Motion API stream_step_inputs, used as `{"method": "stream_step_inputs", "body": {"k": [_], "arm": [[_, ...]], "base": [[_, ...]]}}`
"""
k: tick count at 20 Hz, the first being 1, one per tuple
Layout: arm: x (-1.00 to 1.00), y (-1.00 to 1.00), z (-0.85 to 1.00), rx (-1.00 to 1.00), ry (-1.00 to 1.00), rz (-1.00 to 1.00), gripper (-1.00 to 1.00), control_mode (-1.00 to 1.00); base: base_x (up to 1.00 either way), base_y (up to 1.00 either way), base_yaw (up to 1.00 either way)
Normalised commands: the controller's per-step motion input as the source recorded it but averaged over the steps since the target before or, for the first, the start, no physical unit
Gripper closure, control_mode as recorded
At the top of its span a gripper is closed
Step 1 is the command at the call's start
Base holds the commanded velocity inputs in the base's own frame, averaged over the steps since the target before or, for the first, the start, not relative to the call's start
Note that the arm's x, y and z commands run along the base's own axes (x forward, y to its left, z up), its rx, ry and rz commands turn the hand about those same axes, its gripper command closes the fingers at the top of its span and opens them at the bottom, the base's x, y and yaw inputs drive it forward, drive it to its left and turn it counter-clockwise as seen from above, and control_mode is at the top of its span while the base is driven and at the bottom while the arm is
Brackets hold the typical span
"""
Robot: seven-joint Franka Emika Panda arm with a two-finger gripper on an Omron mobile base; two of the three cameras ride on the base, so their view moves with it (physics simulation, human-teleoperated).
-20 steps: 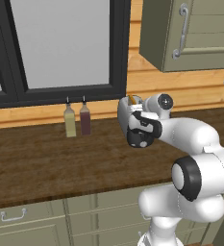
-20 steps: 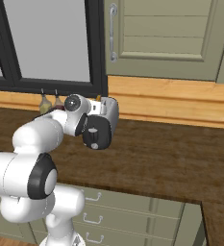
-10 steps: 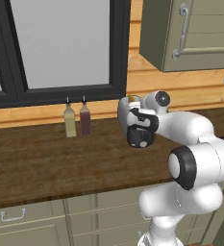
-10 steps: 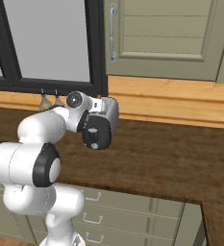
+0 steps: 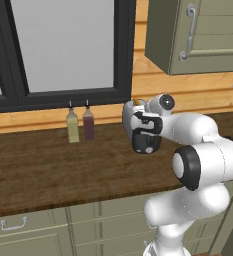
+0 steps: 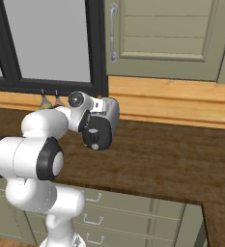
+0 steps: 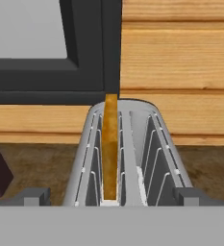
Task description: Start the toaster. Once the lever pops up, take the bread to the plate on the dining counter.
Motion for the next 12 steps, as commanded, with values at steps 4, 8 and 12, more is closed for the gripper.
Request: {"method": "stream_step_inputs", "body": {"k": [4, 8, 12], "arm": [[0.10, 0.00, -0.17, 0.00, 0.00, 0.00, -1.00, -1.00], [0.19, 0.00, -0.06, 0.00, 0.00, 0.00, -1.00, -1.00], [0.19, 0.00, 0.00, 0.00, 0.00, 0.00, -1.00, -1.00]], "base": [[0.00, 0.00, 0.00], [0.00, 0.00, 0.00], [0.00, 0.00, 0.00]]}}
